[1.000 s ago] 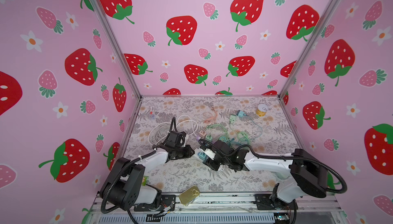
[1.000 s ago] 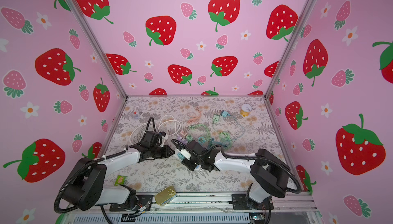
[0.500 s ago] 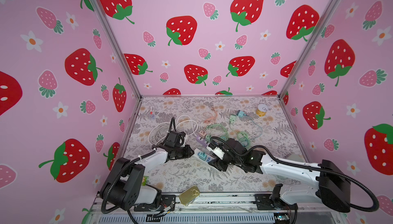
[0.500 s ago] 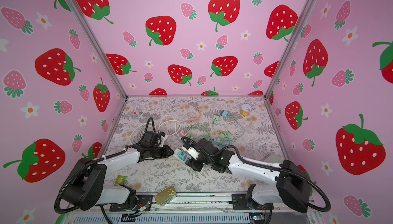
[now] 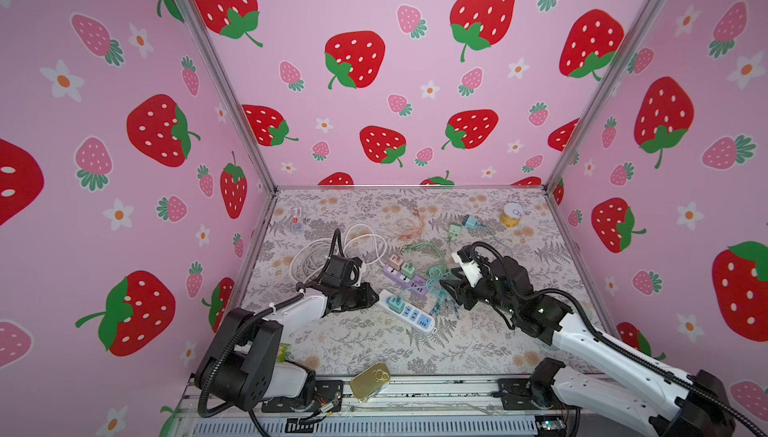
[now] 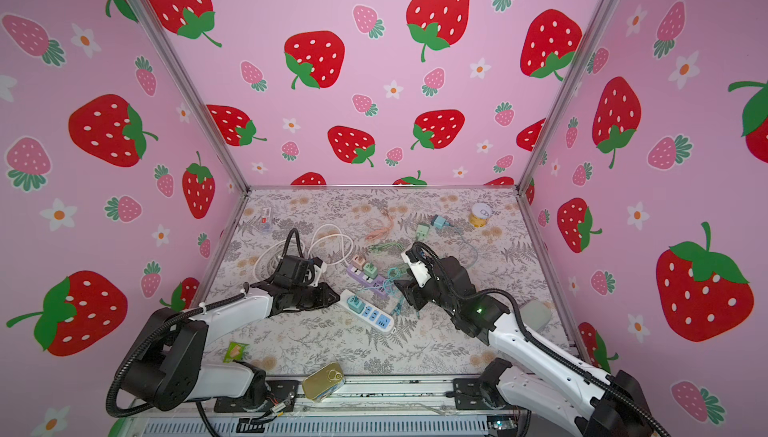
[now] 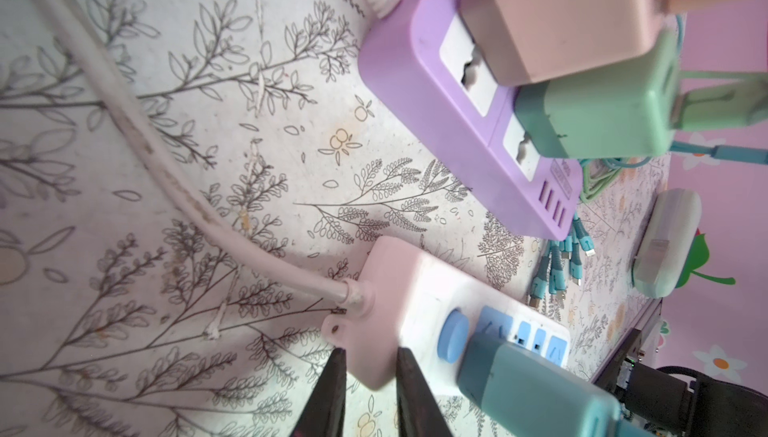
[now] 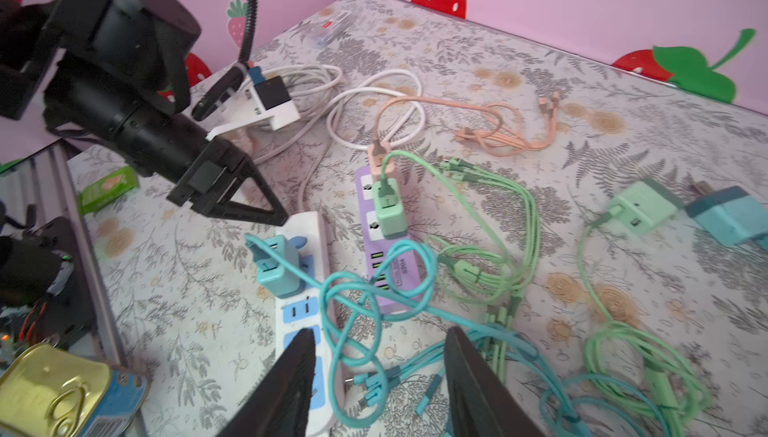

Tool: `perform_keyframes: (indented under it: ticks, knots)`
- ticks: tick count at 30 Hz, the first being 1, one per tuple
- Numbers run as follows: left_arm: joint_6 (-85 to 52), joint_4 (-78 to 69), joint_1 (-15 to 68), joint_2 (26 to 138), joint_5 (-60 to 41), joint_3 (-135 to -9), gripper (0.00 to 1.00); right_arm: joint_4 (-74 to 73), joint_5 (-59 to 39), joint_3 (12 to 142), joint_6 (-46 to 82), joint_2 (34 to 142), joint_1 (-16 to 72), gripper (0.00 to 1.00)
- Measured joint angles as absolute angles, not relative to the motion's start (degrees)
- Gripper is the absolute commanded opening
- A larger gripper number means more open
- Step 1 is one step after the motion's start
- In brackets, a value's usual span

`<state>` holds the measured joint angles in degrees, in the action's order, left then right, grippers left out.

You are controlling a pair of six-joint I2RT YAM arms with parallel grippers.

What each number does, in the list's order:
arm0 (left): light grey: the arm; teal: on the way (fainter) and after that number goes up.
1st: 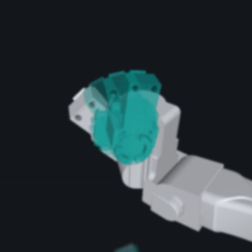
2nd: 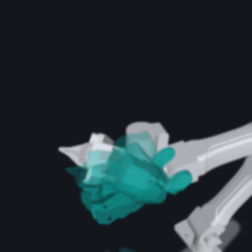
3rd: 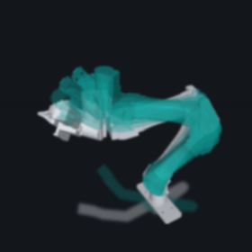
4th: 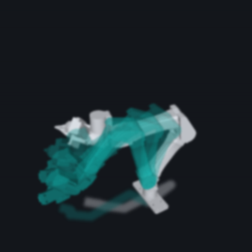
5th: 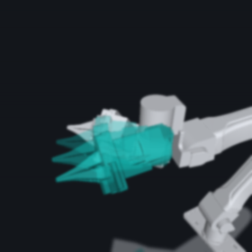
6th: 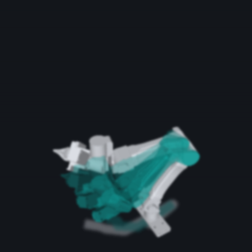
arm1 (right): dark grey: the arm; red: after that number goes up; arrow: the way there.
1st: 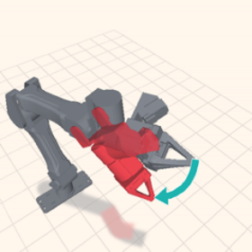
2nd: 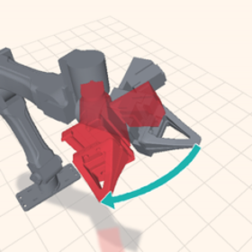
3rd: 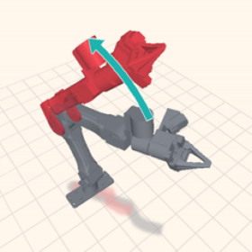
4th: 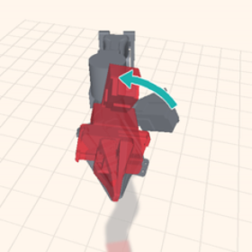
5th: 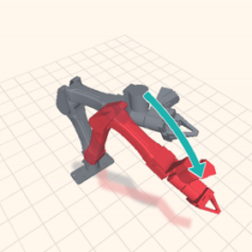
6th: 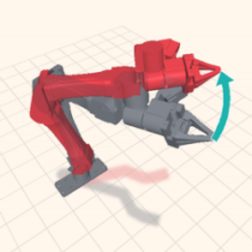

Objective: Insert the plug
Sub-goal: 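Raise the right gripper off the plugged charger and swing it over the cables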

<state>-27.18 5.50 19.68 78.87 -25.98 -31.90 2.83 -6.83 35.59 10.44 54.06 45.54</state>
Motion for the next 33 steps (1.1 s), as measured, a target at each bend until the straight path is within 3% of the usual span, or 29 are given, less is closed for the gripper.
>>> perform_keyframes:
  ticks: [13,33]
  knots:
    - [-27.2,7.1,19.3,77.5,-26.0,-32.6,0.25,1.3,0.0,30.7,11.7,56.1,38.8,0.43]
    - [-27.2,7.1,19.0,77.5,-26.0,-32.6,0.25,-18.9,-1.8,21.4,16.0,63.7,37.6,0.40]
